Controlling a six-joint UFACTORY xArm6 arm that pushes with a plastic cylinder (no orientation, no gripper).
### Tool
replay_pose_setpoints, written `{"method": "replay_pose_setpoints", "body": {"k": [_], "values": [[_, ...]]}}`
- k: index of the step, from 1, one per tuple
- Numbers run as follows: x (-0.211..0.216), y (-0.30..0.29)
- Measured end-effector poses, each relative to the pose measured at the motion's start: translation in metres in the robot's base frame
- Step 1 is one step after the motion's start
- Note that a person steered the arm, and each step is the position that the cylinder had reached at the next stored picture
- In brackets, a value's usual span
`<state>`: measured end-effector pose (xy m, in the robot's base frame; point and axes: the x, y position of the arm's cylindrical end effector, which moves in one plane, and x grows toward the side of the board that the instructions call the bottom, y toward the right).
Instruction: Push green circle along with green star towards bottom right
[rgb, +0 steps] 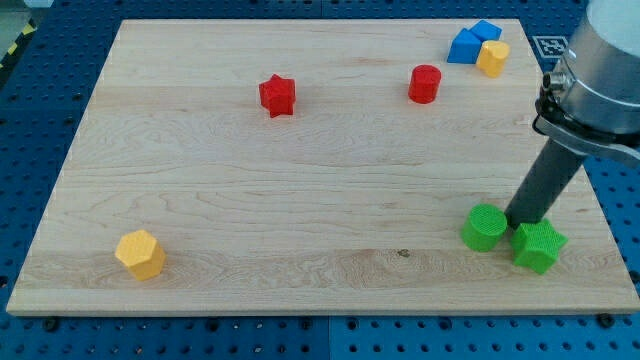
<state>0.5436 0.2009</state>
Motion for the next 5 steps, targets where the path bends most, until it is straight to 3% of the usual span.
{"method": "replay_pose_setpoints", "body": {"k": [1,2,3,5], "values": [[-0.001,0.003],[-0.039,0.006],[-0.050,0.000],[-0.049,-0.038]]}}
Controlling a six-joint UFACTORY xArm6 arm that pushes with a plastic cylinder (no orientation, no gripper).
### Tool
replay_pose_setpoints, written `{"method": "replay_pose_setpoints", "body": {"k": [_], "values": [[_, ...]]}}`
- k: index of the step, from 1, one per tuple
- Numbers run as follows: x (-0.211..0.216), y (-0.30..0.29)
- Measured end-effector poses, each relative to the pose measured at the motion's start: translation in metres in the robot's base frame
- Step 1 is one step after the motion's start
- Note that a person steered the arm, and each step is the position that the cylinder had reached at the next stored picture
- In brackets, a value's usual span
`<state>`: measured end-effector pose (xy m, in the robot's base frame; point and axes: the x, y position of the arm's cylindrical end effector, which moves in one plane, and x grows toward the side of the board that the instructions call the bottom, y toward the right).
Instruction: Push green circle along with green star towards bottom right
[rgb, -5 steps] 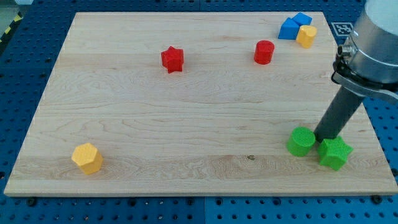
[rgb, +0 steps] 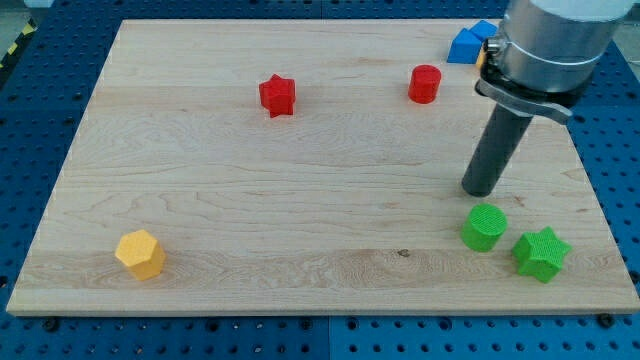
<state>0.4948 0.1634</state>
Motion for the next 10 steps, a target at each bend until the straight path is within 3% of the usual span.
{"method": "replay_pose_setpoints", "body": {"k": [10], "values": [[0.048,-0.022]]}}
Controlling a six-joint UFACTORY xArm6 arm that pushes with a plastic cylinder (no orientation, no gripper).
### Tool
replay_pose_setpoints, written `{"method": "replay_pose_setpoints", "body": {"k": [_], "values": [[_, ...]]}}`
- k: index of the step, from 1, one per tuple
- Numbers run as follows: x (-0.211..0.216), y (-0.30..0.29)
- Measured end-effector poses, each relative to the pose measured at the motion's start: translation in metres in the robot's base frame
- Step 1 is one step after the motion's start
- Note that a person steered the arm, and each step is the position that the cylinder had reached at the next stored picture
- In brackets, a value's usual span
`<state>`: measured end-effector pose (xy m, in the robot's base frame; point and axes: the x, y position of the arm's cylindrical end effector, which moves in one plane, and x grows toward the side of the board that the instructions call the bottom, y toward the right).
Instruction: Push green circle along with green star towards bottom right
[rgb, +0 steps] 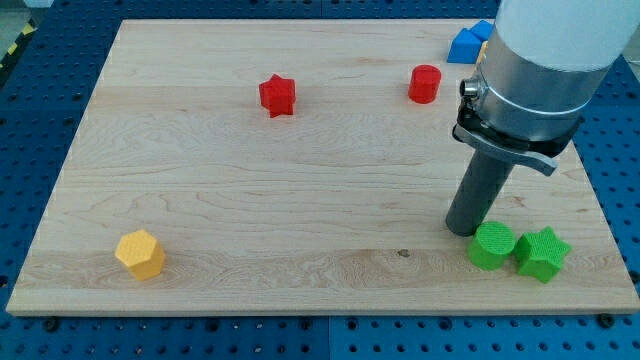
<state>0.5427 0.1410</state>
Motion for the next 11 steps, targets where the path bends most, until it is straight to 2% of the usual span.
{"method": "replay_pose_setpoints", "body": {"k": [3,7,10,11], "values": [[0.002,-0.023],[0.031,-0.022],[0.031,0.009],[0.018,-0.017]]}}
